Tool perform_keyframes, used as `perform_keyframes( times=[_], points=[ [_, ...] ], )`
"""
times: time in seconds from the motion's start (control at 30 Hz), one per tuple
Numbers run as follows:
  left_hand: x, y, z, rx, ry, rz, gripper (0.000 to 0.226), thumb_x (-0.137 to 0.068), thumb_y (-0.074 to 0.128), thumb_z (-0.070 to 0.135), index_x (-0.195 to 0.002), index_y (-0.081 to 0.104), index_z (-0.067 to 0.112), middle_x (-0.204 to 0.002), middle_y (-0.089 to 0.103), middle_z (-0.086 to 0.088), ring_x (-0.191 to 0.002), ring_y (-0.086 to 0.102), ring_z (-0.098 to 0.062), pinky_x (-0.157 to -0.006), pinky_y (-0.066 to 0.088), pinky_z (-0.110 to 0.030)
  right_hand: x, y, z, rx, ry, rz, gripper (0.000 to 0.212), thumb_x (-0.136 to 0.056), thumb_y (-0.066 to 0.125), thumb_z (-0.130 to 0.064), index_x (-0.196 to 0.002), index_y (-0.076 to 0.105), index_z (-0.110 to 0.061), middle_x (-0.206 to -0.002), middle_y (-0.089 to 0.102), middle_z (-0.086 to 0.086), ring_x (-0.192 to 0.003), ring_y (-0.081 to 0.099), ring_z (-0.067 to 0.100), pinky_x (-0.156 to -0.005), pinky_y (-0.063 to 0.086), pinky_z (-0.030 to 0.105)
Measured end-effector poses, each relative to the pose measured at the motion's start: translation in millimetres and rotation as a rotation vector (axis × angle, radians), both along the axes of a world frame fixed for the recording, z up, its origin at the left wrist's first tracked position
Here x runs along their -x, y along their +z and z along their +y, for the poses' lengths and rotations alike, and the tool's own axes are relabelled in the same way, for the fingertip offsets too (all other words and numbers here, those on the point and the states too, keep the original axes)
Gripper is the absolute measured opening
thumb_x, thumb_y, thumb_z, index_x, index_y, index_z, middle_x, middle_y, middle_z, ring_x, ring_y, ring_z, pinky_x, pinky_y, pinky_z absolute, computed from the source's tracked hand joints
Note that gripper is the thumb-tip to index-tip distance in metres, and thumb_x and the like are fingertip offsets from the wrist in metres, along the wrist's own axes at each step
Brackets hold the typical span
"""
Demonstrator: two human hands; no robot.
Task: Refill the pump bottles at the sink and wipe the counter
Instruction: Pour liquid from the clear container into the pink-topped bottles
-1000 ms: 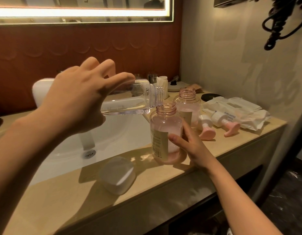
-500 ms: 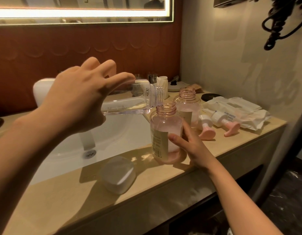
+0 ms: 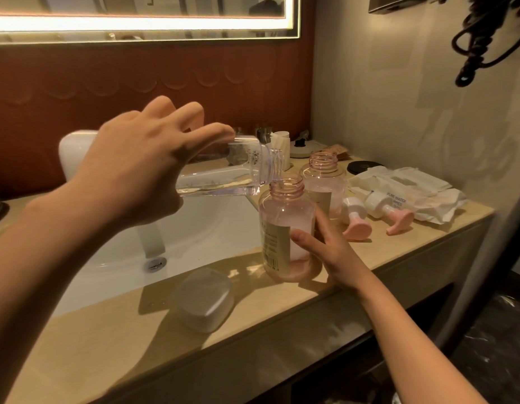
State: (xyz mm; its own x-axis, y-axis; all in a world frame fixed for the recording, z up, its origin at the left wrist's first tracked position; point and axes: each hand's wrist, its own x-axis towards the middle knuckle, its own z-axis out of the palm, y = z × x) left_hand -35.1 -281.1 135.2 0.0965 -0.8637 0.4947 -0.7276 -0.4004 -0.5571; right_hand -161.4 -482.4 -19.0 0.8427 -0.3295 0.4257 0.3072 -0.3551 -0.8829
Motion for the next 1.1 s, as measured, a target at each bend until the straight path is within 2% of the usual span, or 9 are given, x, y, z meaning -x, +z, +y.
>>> perform_keyframes(
  times=[0.27,0.47,0.63,0.93,1.1],
  points=[
    [-0.9,0.4,-0.6,-0.002,-0.002,0.004,0.096,-0.042,0.087,0.009,-0.129,0.049,0.021,-0.094,0.052,-0.011,-0.074,0.044,-0.029,-0.048,0.019,-0.017,0.1,0.5,0.6,-0.005,-0.006,-0.01,0.076,-0.069,0.062,-0.07,-0.13,0.043,-0.029,-0.124,0.057,-0.019,-0.12,0.051,0.003,-0.092,0.043,0.016],
    [-1.7,0.1,-0.3,0.007,-0.012,0.003,0.095,-0.043,0.086,0.009,-0.129,0.048,0.021,-0.093,0.052,-0.01,-0.074,0.045,-0.03,-0.047,0.02,-0.017,-0.2,-1.3,-1.1,0.001,-0.009,-0.003,0.069,-0.073,0.062,-0.055,-0.132,0.043,-0.025,-0.125,0.057,-0.017,-0.12,0.051,0.004,-0.095,0.043,0.02],
    [-2.0,-0.1,-0.3,0.014,-0.006,0.0,0.095,-0.044,0.086,0.009,-0.13,0.048,0.02,-0.094,0.053,-0.01,-0.075,0.046,-0.03,-0.046,0.028,-0.02,0.1,-0.1,0.2,0.01,-0.012,-0.004,0.079,-0.068,0.061,-0.071,-0.131,0.042,-0.029,-0.126,0.056,-0.019,-0.121,0.05,0.003,-0.098,0.043,0.02],
    [-0.4,0.3,-0.8,0.005,-0.013,-0.016,0.095,-0.042,0.087,0.009,-0.129,0.05,0.019,-0.094,0.054,-0.012,-0.074,0.046,-0.03,-0.049,0.016,-0.016,0.5,0.5,0.3,0.007,-0.016,-0.002,0.075,-0.067,0.061,-0.072,-0.129,0.043,-0.032,-0.123,0.057,-0.021,-0.12,0.05,0.002,-0.097,0.043,0.02],
    [-0.4,1.0,-0.8,0.017,-0.02,-0.036,0.094,-0.043,0.086,0.009,-0.129,0.05,0.019,-0.094,0.053,-0.011,-0.075,0.046,-0.031,-0.049,0.02,-0.02,1.0,-0.1,0.3,0.013,-0.016,0.004,0.078,-0.066,0.061,-0.073,-0.129,0.043,-0.03,-0.123,0.057,-0.021,-0.12,0.051,0.002,-0.096,0.044,0.02]
  ],
)
